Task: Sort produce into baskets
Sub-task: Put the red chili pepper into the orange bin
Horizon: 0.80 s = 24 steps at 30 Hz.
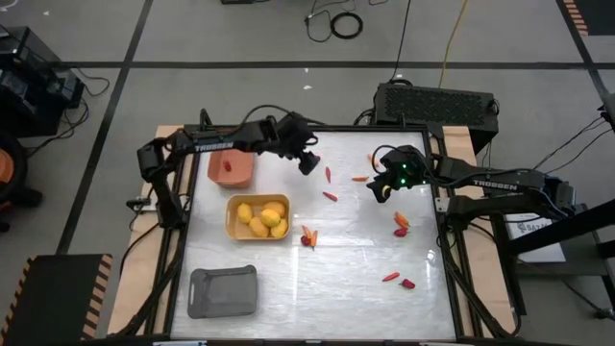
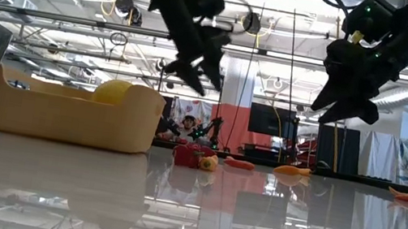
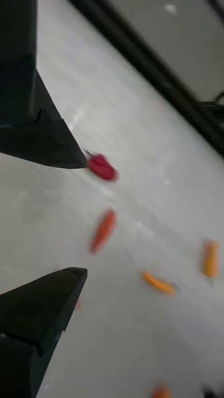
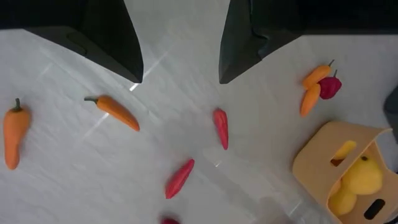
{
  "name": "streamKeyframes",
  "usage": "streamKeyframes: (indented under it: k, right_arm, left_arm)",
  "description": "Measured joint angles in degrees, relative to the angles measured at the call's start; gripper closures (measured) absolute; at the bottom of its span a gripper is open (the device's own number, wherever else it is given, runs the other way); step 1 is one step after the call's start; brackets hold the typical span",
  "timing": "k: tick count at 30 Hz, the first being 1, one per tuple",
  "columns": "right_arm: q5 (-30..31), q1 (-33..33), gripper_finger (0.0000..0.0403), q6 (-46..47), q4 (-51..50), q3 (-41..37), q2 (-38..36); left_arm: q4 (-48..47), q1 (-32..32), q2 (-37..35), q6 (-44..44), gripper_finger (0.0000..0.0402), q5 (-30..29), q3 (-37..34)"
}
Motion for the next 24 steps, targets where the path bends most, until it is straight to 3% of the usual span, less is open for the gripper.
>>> streamKeyframes:
  k: [10,24]
  right_arm:
    - [-0.06,0.00,0.0200,1.85,-0.25,0.00,0.00]
    - [-0.26,0.00,0.0200,0.76,-4.09,-0.02,0.00]
  left_arm:
    - [0.99,3.32,6.10,8.76,0.0121,0.40,1.53]
    - [-12.28,4.63,21.97,25.93,0.0121,-3.05,19.56]
